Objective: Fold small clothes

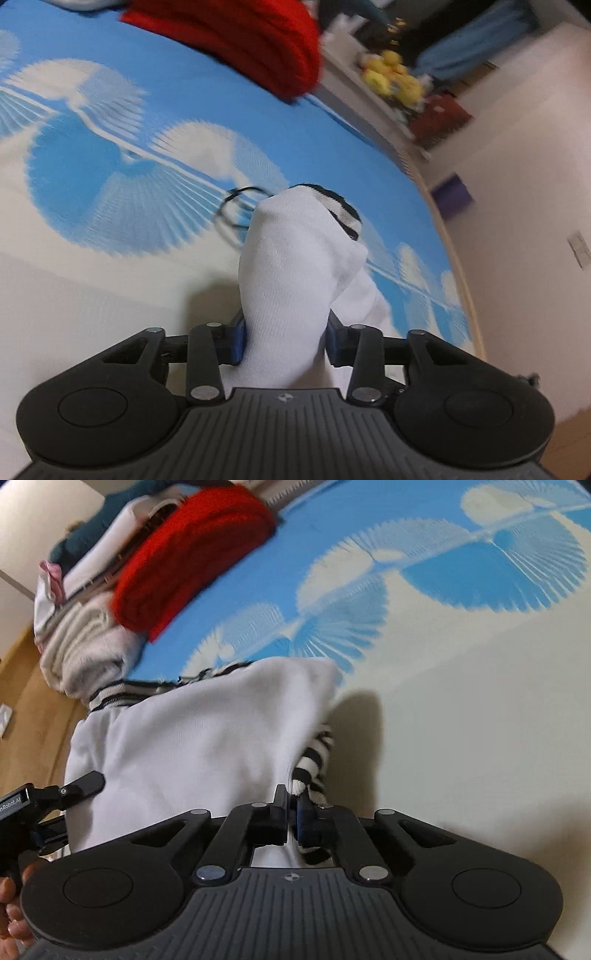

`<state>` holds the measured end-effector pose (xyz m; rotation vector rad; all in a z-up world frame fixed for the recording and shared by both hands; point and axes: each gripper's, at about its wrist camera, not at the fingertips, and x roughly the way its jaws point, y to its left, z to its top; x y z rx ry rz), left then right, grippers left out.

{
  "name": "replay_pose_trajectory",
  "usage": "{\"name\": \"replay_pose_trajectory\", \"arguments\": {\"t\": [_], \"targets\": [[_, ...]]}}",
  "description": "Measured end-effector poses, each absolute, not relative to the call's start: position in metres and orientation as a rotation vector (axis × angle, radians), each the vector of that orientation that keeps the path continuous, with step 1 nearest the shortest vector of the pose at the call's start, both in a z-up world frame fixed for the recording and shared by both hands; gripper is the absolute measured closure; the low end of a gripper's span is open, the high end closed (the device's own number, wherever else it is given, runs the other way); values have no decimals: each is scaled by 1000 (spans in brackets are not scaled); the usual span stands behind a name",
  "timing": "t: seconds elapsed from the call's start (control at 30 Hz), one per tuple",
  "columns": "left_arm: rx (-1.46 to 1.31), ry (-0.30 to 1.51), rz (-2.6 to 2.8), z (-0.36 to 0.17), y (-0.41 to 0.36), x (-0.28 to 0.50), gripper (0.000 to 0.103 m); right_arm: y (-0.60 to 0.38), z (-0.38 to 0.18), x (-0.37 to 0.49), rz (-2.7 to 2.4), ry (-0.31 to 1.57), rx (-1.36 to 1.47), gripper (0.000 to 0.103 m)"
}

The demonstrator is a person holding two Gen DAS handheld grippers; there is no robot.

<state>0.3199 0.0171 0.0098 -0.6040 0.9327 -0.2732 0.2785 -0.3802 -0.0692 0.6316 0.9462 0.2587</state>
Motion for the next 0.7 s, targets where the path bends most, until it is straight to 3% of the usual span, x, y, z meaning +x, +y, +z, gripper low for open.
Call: {"name": "replay_pose_trajectory", "arguments": {"t": [0.07,0.3,0.47,0.6,0.67,0.7], "targets": [[-623,976,-182,9,41,331,45,-371,-70,293,264,937,636,100],[-364,940,-180,32,56,278,45,-338,-53,302,273,893,501,100],[-270,1006,-260,-7,32,242,45,-343,-55,300,204,902,448,96],[-107,1052,-214,-27,11,241,37,-356,-47,289,204,873,517,94],[-228,1026,-238,-16,24,241,36,-354,-44,282,342,908,559,85],[-268,1015,-242,-13,31,239,36,-350,-45,279,407,945,555,67]]}}
